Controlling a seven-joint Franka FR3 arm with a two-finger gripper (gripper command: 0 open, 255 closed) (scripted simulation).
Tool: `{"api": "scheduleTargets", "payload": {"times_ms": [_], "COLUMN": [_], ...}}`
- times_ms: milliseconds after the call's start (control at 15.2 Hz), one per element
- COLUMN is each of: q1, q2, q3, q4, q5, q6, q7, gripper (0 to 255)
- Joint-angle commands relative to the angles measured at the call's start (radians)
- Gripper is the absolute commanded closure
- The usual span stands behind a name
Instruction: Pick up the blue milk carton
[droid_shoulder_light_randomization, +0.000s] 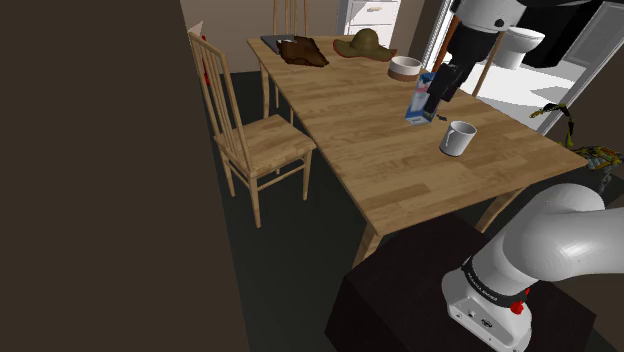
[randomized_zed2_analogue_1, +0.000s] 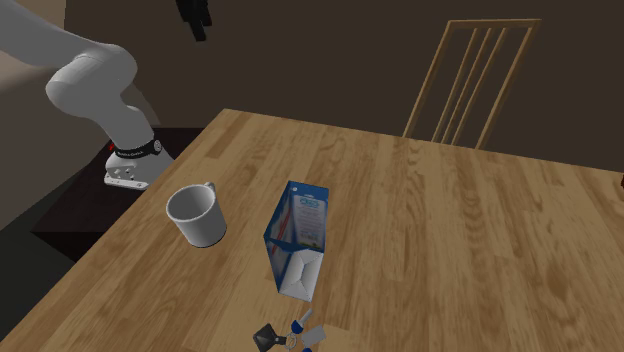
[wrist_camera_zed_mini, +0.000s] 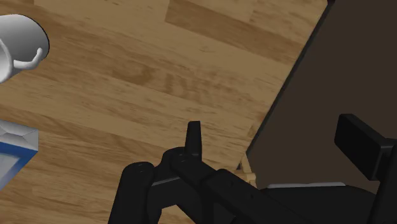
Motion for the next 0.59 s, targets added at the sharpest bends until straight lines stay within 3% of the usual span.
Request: {"api": "scheduleTargets", "payload": {"times_ms": [0, 528], "q1": [0.0, 0.007], "q2": [0.0, 0.093], "q3": [0.0, -0.217], "q4": [0.0, 0.026], "q5": [0.0, -0.136], "q6": [0.0, 0.059], "q7": [0.0, -0.359], "gripper": [0, 0]}}
